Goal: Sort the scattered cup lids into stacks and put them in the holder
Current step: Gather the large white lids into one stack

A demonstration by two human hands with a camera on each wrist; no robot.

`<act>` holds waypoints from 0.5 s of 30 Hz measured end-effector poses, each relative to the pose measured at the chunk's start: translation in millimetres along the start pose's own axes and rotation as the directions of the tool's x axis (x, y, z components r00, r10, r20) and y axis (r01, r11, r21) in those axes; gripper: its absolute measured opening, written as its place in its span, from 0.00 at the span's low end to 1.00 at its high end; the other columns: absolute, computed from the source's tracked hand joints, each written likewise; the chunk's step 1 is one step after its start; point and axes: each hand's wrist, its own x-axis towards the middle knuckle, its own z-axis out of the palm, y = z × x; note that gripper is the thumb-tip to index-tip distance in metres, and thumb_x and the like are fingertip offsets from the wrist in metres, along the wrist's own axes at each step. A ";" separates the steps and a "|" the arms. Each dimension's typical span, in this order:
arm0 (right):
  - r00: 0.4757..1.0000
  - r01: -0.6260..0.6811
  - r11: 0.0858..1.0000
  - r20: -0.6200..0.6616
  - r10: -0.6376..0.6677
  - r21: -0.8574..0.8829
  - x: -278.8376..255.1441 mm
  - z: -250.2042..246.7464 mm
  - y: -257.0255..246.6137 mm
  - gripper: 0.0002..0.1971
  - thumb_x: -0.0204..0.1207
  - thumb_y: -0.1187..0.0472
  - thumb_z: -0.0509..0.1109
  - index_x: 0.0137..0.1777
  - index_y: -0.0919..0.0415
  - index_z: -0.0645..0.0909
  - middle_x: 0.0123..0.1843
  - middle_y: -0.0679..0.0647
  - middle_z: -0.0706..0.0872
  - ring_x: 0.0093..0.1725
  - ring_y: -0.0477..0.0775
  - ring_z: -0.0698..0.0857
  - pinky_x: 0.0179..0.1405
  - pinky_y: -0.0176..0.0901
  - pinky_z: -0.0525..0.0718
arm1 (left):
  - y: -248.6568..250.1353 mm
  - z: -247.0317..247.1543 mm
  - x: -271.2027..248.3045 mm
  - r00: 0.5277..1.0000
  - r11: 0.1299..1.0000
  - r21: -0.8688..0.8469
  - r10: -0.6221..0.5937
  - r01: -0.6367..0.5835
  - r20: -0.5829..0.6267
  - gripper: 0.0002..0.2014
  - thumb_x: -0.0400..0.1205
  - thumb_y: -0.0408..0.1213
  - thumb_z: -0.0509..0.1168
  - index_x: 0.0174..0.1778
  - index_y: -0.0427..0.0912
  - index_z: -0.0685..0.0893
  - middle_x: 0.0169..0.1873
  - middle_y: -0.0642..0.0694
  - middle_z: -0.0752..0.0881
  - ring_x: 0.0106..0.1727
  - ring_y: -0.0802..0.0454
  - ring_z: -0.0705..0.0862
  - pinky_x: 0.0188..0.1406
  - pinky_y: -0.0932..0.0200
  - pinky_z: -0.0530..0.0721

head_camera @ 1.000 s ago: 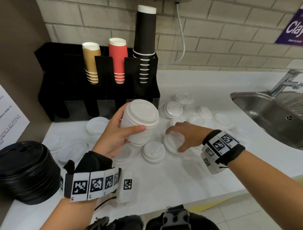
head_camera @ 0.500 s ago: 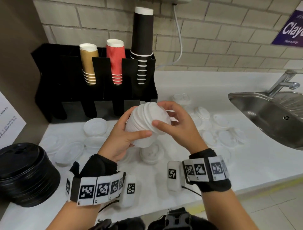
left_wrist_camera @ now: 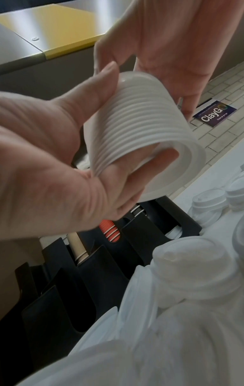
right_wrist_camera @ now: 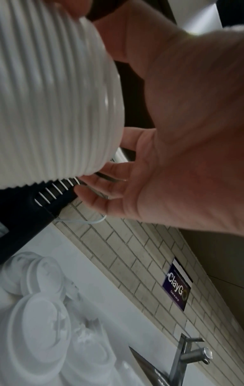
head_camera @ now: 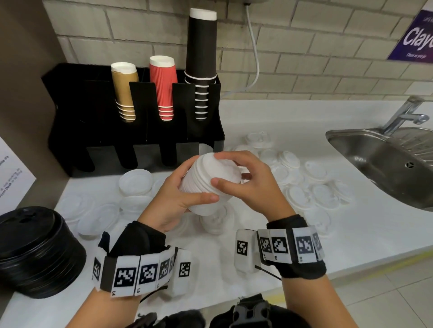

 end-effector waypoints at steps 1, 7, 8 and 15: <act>1.000 -0.001 1.000 -0.003 0.001 -0.003 -0.1 0.3 0.2 0.21 0.66 0.55 0.82 0.59 0.45 0.84 0.59 0.42 0.82 0.60 0.39 0.79 0.51 0.34 0.83 | -0.1 0.1 0.3 1.000 1.000 -0.011 0.000 0.000 0.001 0.42 0.56 0.39 0.82 0.68 0.65 0.79 0.65 0.52 0.83 0.66 0.48 0.83 0.46 0.56 0.88; 1.000 0.021 0.996 -0.013 -0.020 0.088 1.0 1.1 1.7 0.21 0.63 0.54 0.83 0.55 0.48 0.83 0.59 0.46 0.84 0.62 0.44 0.81 0.54 0.40 0.84 | -3.9 -1.0 3.0 0.999 0.994 -0.103 -0.028 0.031 0.028 0.45 0.58 0.35 0.84 0.71 0.63 0.76 0.69 0.47 0.82 0.68 0.44 0.83 0.47 0.53 0.88; 1.000 0.022 0.994 -0.017 -0.020 0.111 1.1 1.7 2.5 0.20 0.63 0.54 0.83 0.55 0.49 0.83 0.59 0.47 0.84 0.62 0.46 0.81 0.56 0.42 0.84 | -4.1 -1.3 3.3 0.999 0.992 -0.124 -0.026 0.029 0.032 0.44 0.58 0.36 0.82 0.71 0.64 0.76 0.68 0.48 0.82 0.67 0.44 0.83 0.47 0.52 0.89; 0.996 0.086 0.992 0.011 -0.087 0.095 6.0 7.5 5.5 0.19 0.66 0.59 0.82 0.55 0.52 0.82 0.62 0.48 0.81 0.66 0.44 0.79 0.57 0.34 0.80 | -0.8 -3.8 5.1 0.999 0.987 -0.161 0.012 -0.005 0.042 0.42 0.59 0.40 0.80 0.72 0.61 0.77 0.69 0.48 0.83 0.69 0.44 0.83 0.49 0.49 0.89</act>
